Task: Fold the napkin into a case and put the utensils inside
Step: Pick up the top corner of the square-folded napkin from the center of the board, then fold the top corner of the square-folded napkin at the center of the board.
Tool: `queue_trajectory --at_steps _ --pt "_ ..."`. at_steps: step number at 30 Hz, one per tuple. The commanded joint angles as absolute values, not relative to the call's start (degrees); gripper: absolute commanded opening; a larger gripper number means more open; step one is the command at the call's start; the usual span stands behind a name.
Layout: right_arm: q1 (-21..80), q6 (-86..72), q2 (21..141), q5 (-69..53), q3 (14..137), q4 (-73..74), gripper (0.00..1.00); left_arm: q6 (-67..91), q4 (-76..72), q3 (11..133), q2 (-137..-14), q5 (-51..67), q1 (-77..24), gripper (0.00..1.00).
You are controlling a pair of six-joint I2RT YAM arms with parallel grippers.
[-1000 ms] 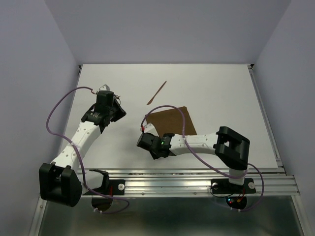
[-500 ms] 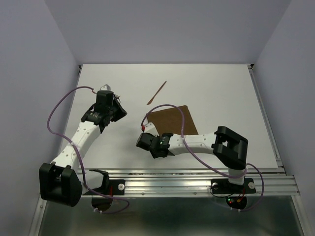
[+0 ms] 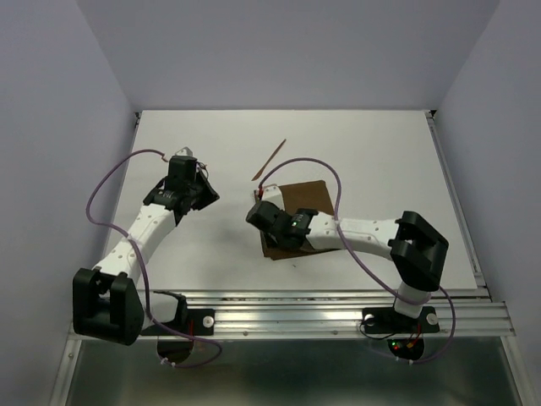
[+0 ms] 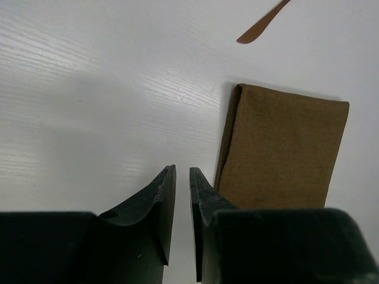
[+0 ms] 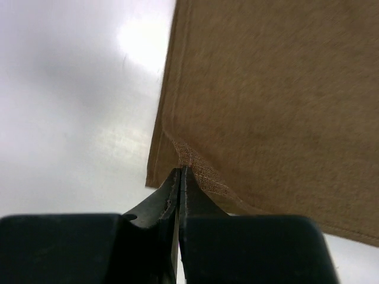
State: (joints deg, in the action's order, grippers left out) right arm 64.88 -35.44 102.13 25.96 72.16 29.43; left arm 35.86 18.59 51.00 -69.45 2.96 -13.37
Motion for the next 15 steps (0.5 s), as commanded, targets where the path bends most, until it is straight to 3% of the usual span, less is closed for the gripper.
queue_trajectory --at_steps 1,15 --pt "60.48 -35.16 99.23 26.98 70.93 23.65 0.01 34.80 16.18 49.48 -70.84 5.01 -12.66 0.27" --pt "44.13 -28.48 101.34 28.83 70.75 16.53 0.01 31.91 13.53 48.78 -78.14 9.23 -12.57 0.27"
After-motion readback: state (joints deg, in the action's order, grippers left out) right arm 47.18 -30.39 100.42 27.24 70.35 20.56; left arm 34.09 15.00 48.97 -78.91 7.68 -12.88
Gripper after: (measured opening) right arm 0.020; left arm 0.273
